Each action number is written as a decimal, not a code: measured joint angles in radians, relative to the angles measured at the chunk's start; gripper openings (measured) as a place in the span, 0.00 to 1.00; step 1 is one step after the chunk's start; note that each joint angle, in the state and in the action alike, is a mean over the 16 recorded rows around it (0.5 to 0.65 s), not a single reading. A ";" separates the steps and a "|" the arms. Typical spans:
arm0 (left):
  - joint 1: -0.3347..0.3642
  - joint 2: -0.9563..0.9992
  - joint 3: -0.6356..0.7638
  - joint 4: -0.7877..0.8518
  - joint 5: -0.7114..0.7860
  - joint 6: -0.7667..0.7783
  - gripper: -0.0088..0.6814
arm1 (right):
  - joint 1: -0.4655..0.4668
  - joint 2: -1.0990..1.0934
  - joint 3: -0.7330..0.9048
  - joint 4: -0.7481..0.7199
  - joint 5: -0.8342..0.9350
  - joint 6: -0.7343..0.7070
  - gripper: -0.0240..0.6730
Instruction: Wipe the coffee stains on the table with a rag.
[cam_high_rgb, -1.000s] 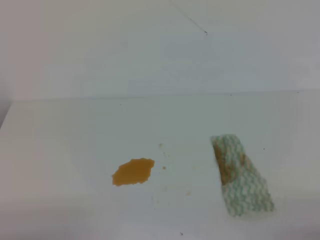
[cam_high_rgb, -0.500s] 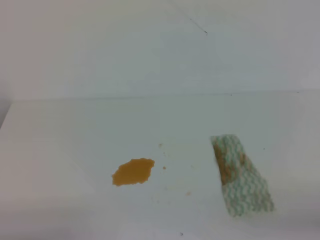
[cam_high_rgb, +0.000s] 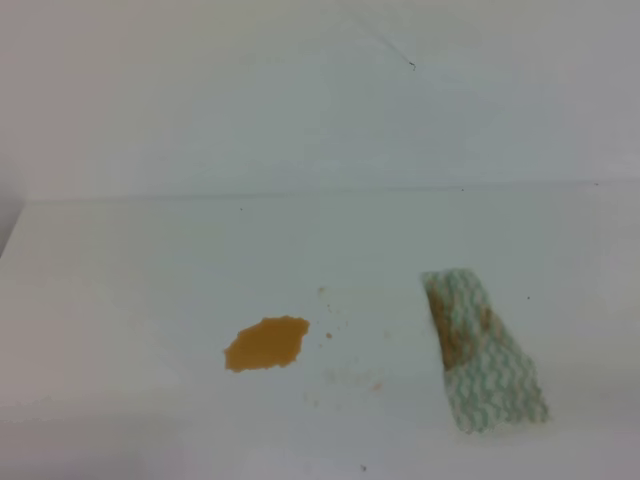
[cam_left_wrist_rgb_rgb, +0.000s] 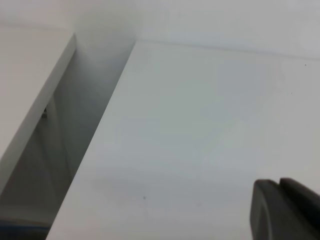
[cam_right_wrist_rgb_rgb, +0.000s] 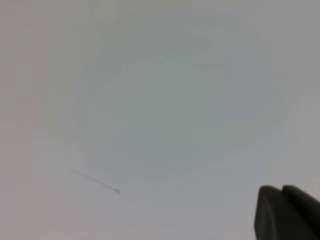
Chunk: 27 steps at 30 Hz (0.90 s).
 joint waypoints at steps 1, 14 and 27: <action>0.000 0.000 0.000 0.000 0.000 0.000 0.01 | 0.000 0.000 -0.012 0.000 -0.004 0.004 0.03; 0.000 0.002 0.000 0.000 0.000 0.000 0.01 | 0.000 0.127 -0.365 -0.001 0.294 -0.102 0.03; 0.000 0.003 0.002 0.000 -0.001 0.000 0.01 | 0.011 0.519 -0.696 0.268 0.706 -0.586 0.03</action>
